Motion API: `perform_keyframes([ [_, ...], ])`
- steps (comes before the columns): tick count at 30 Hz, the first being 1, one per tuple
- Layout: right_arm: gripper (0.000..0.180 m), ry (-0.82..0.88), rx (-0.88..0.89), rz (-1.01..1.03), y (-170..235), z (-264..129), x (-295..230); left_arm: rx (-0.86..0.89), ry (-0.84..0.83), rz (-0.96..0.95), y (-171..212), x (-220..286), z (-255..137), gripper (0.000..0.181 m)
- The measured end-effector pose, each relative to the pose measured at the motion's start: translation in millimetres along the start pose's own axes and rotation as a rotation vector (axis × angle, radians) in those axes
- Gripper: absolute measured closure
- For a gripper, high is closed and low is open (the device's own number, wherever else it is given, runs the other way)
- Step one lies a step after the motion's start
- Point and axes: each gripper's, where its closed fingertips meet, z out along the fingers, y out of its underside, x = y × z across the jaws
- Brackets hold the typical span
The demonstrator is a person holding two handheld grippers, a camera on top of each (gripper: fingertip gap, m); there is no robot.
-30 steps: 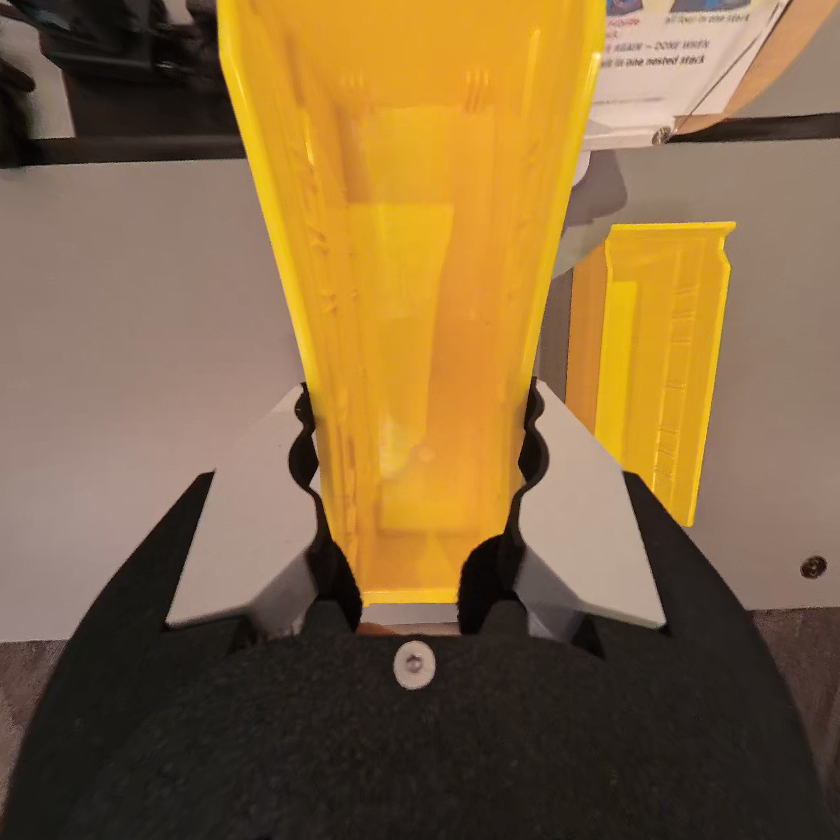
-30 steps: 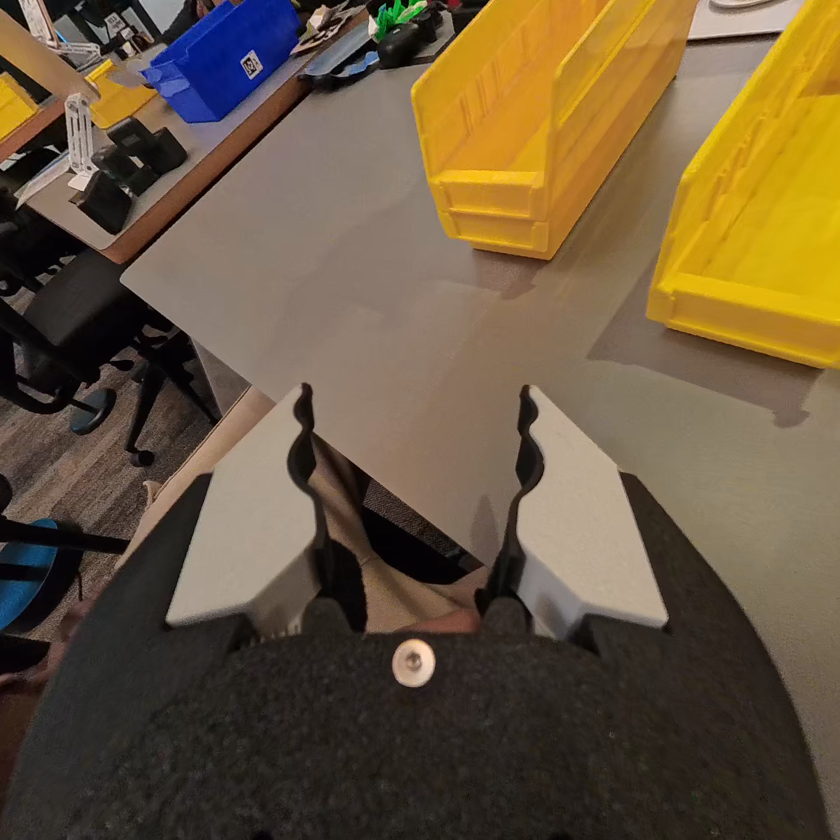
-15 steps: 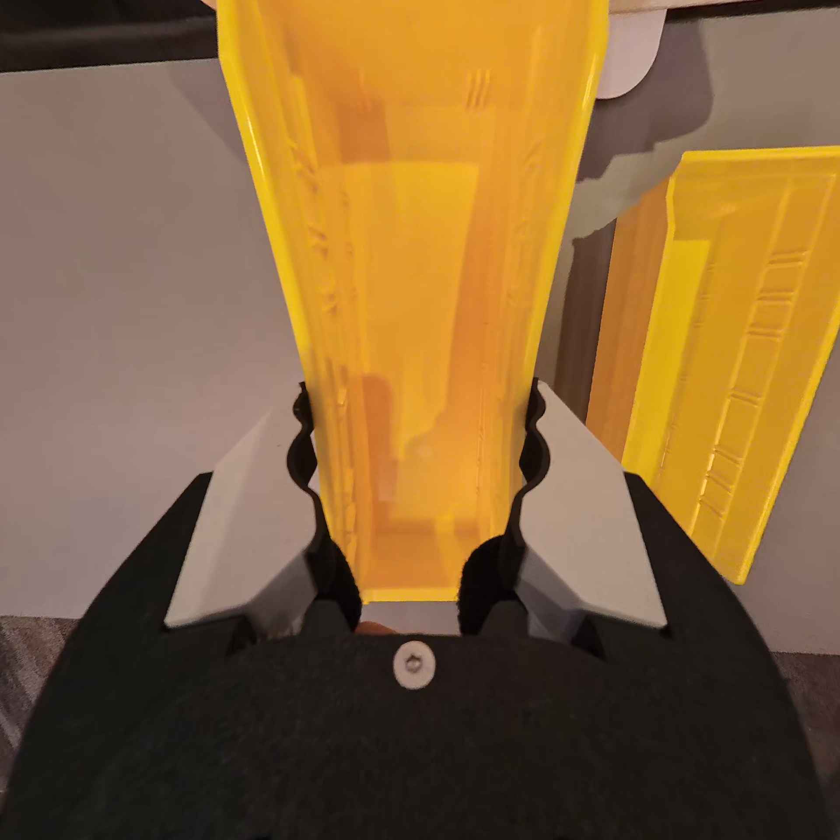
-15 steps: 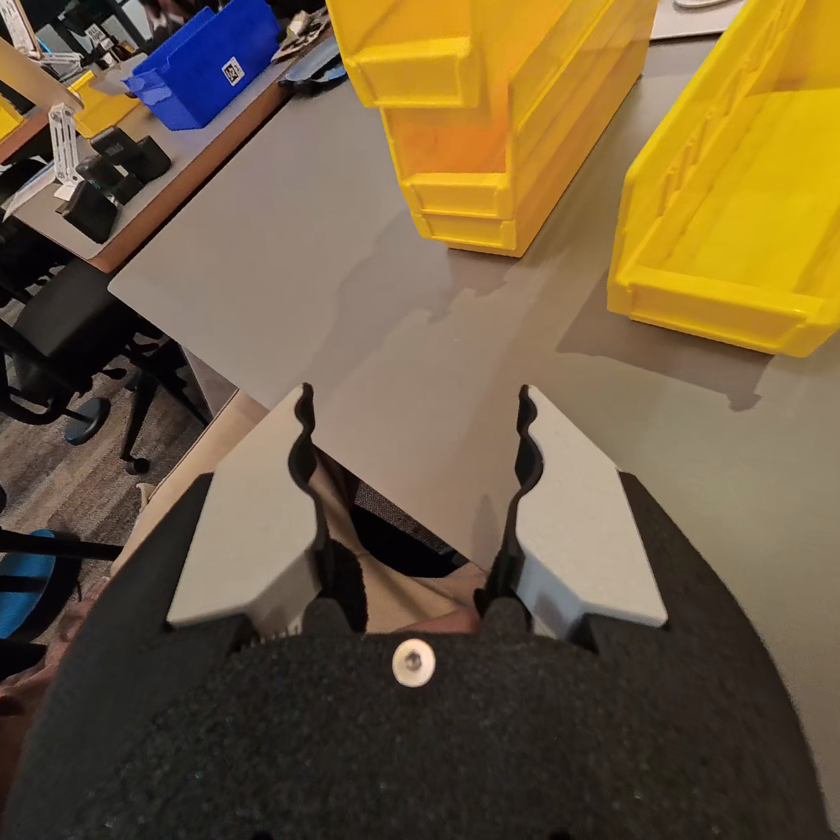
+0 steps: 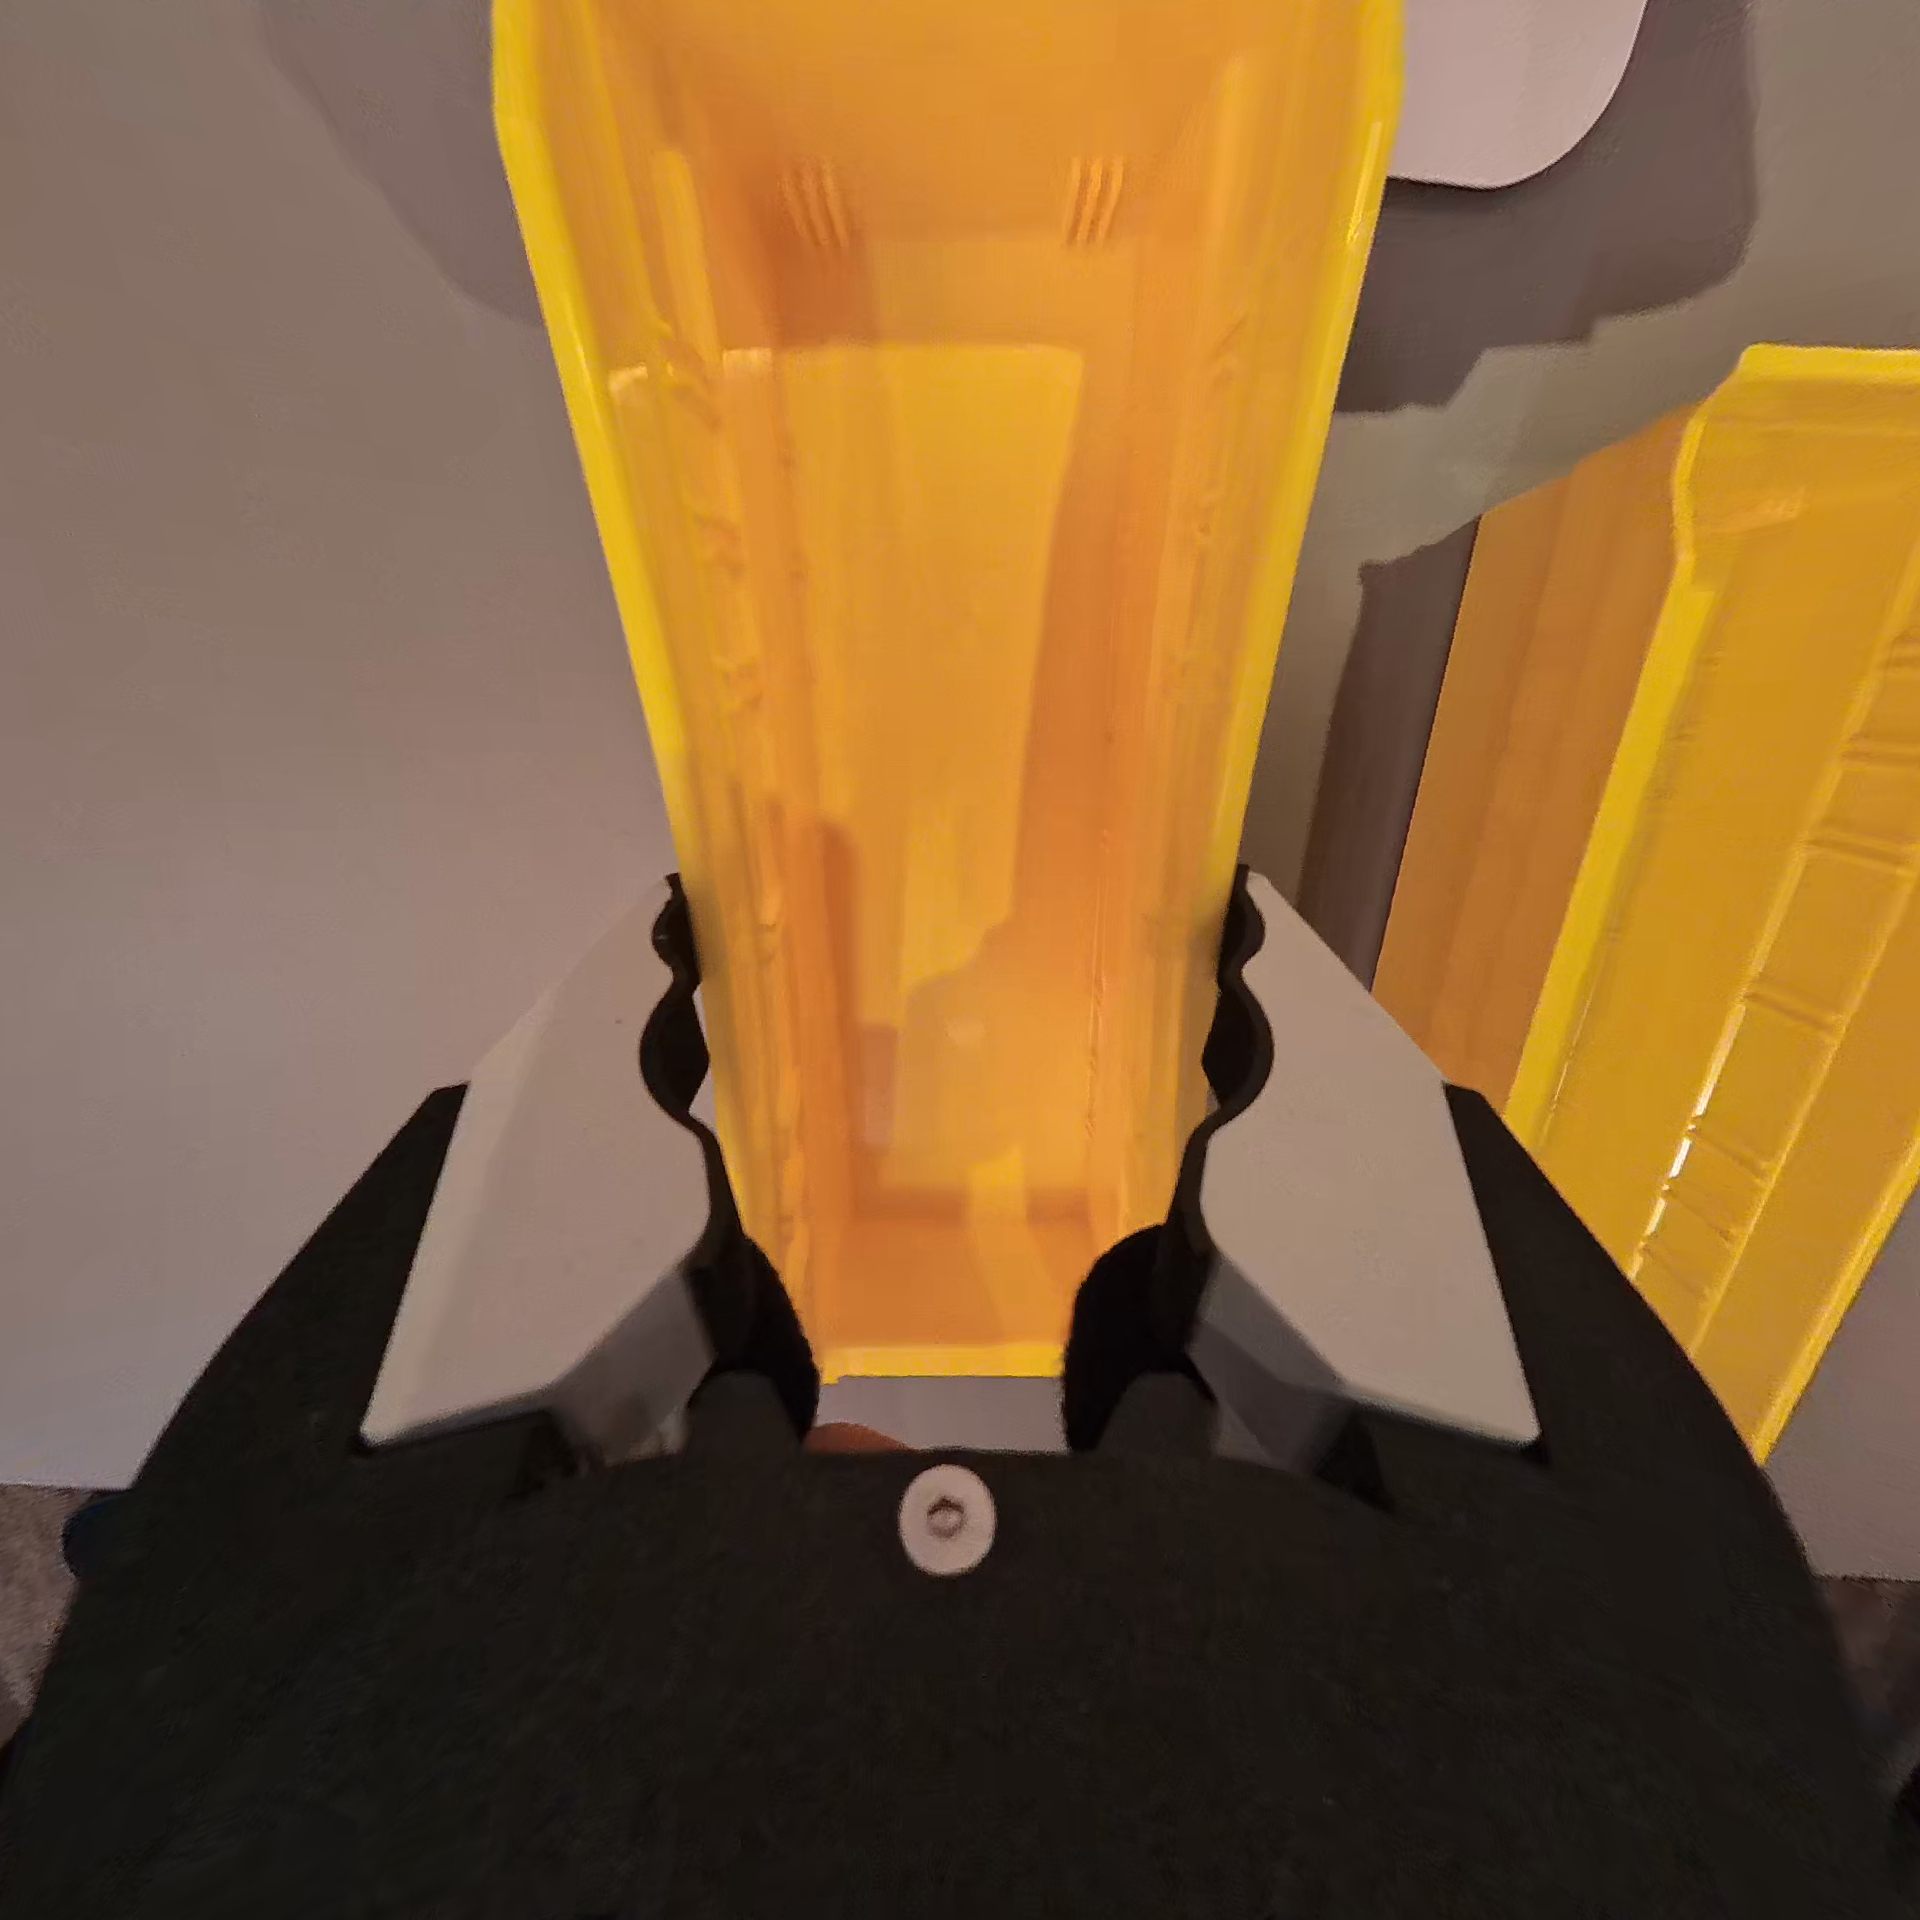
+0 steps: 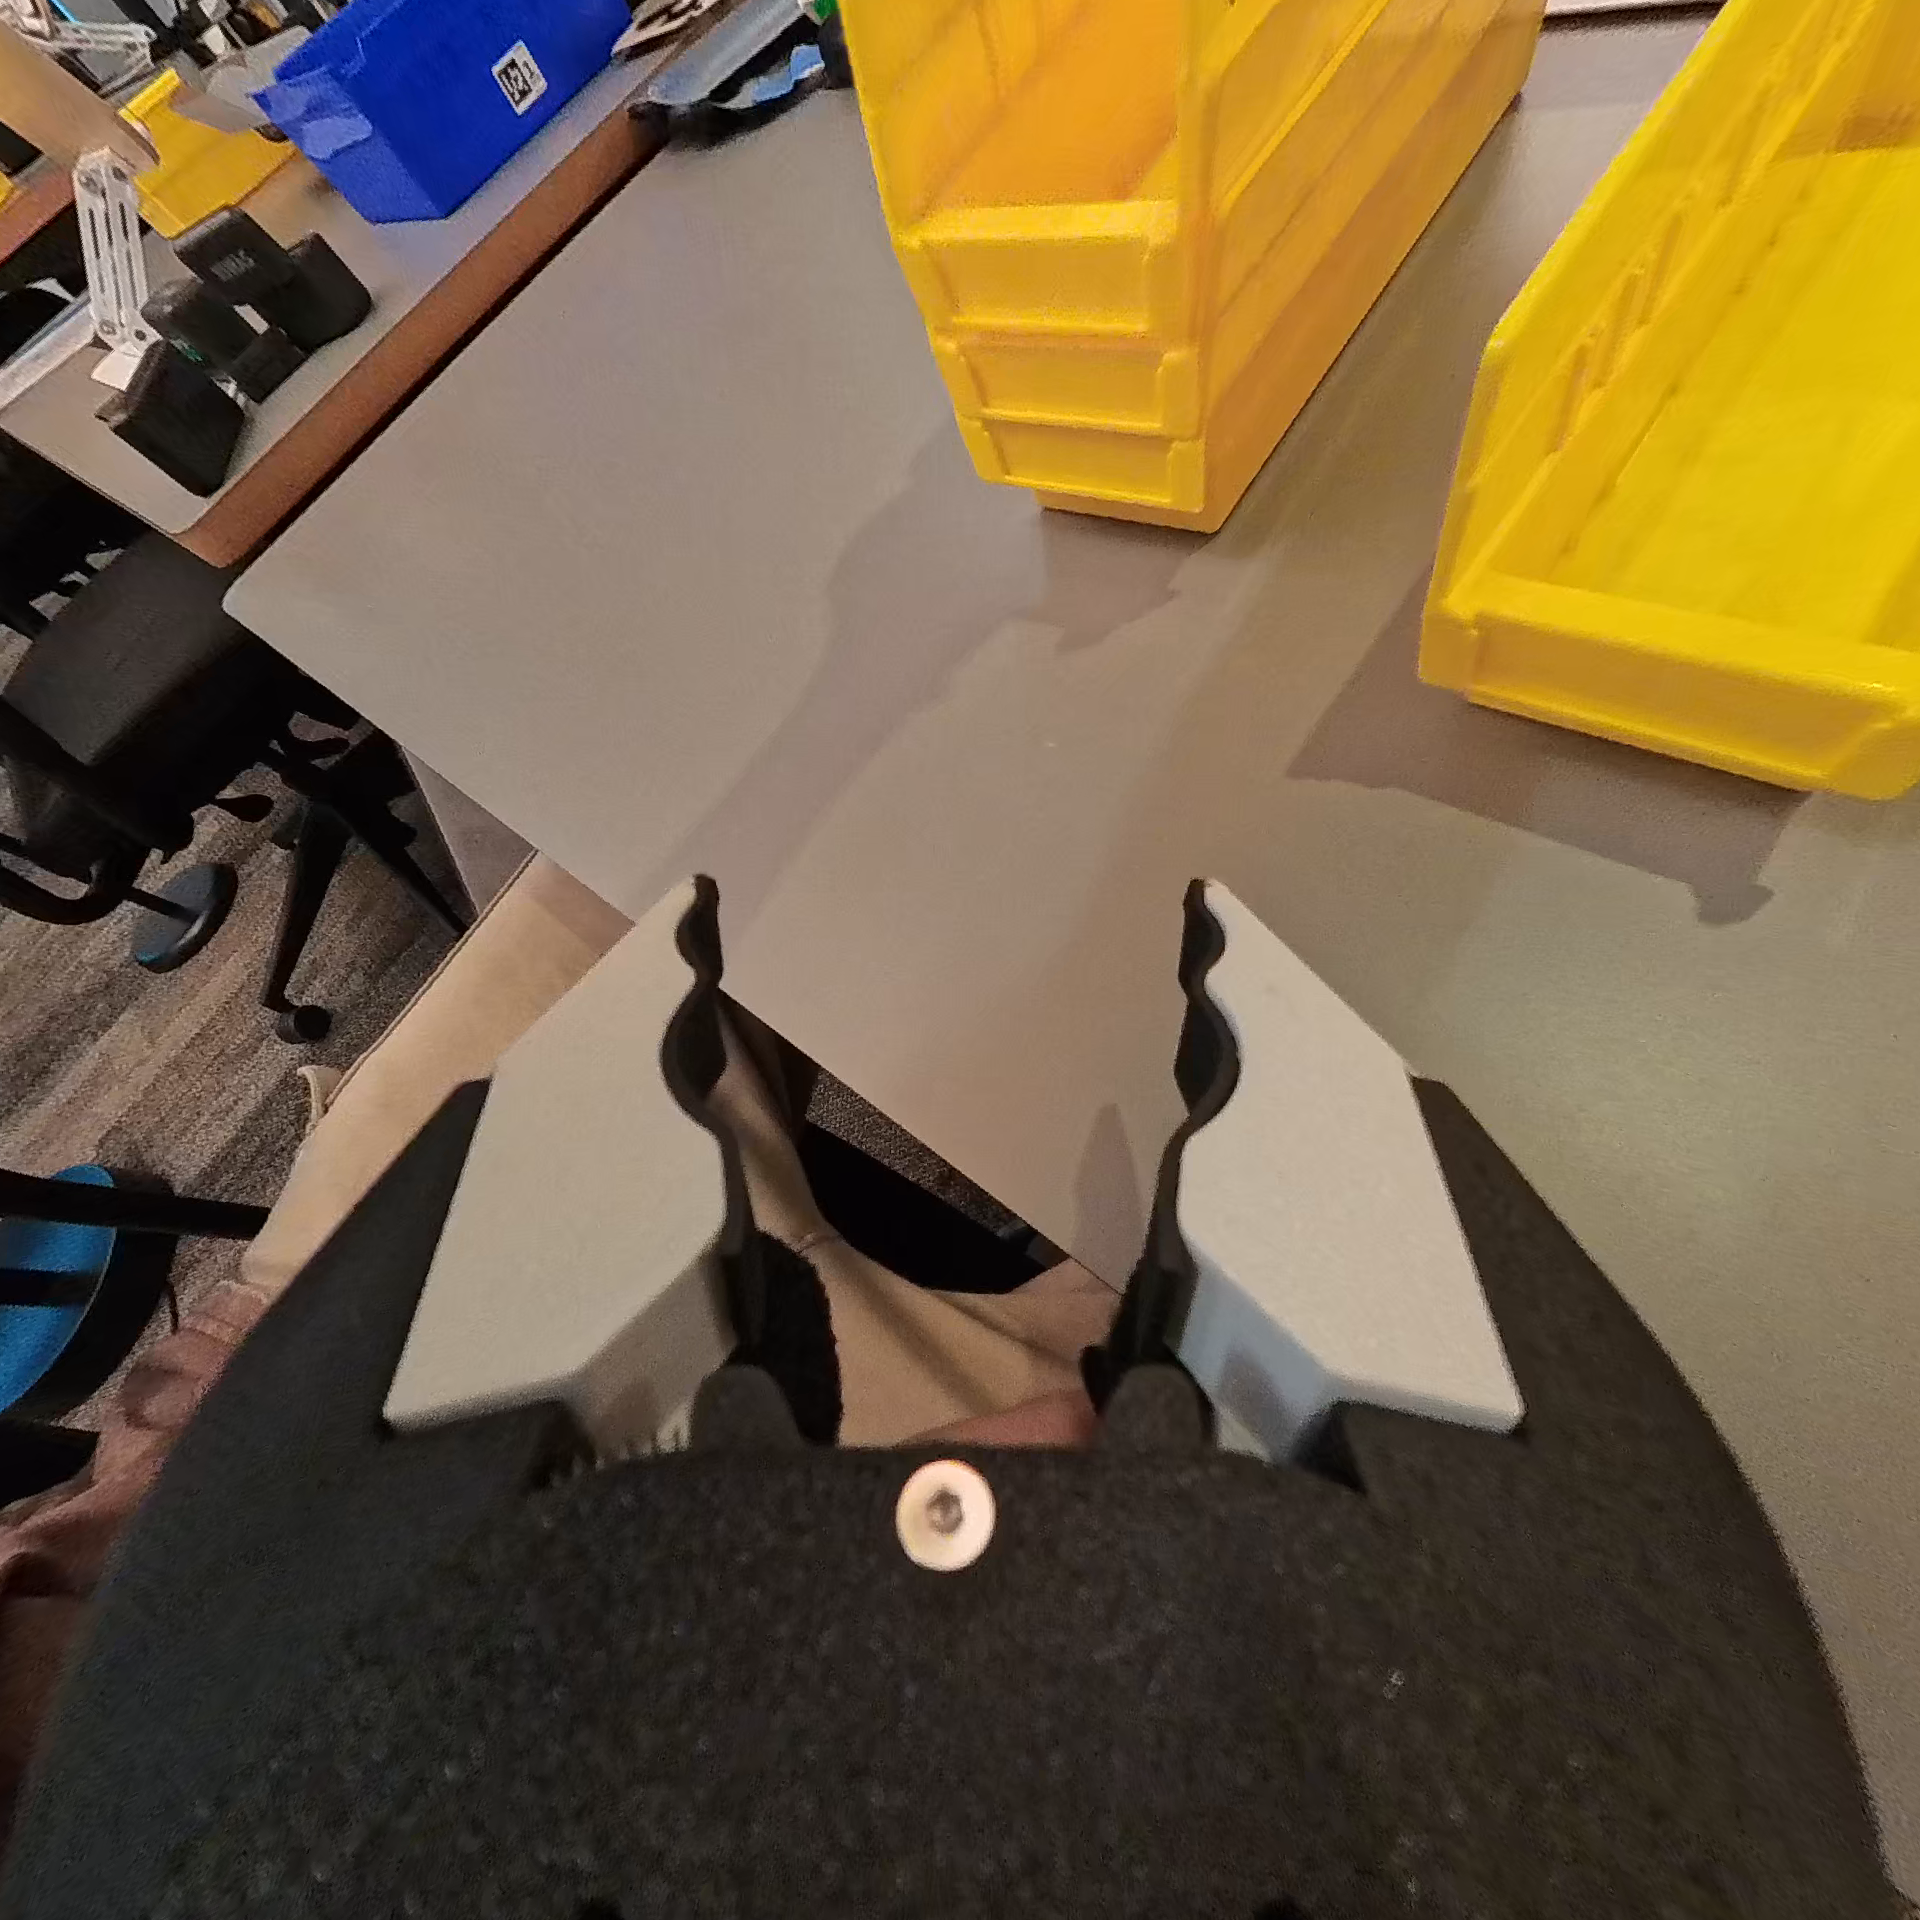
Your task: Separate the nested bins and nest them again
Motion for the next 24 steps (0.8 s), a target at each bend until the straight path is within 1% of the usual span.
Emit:
perform_keyframes([
  [3, 0.091, 0.004, -0.011, -0.011, 2.1, 1.1, -0.5, 0.001, 0.013, -0.011, 0.3, 0.6, 8.3, 0.081],
  [8, 0.091, 0.002, -0.029, -0.021, 5.8, 3.7, -2.6, 0.01, 0.025, -0.008, -1.1, 0.7, 11.0, 0.074],
  [10, 0.091, 0.001, -0.032, -0.023, 6.4, 4.3, -3.4, 0.014, 0.028, -0.009, -0.6, 0.6, 12.4, 0.064],
  [13, 0.091, 0.007, -0.035, -0.028, 7.1, 3.9, -2.2, 0.046, 0.031, 0.024, -1.7, 2.5, 12.9, 0.055],
  [14, 0.091, 0.009, -0.035, -0.027, 7.1, 3.7, -1.1, 0.067, 0.022, 0.056, -3.2, 2.6, 10.9, 0.047],
  [15, 0.091, 0.011, -0.036, -0.024, 7.2, 3.8, -0.3, 0.086, 0.006, 0.091, -4.4, 2.0, 7.1, 0.04],
  [16, 0.091, 0.012, -0.037, -0.02, 7.5, 4.0, 0.7, 0.106, -0.014, 0.127, -5.3, 1.7, 1.1, 0.038],
  [19, 0.091, 0.014, -0.049, -0.011, 9.7, 5.3, 2.1, 0.175, -0.03, 0.213, -8.7, 10.6, -25.2, 0.04],
  [22, 0.091, 0.034, -0.04, -0.026, 7.5, 3.8, 5.5, 0.218, 0.059, 0.267, -0.4, 33.2, -50.3, 0.044],
  [24, 0.091, 0.043, -0.036, -0.023, 6.5, 2.4, 8.8, 0.289, 0.094, 0.315, 8.1, 38.5, -65.3, 0.048],
])
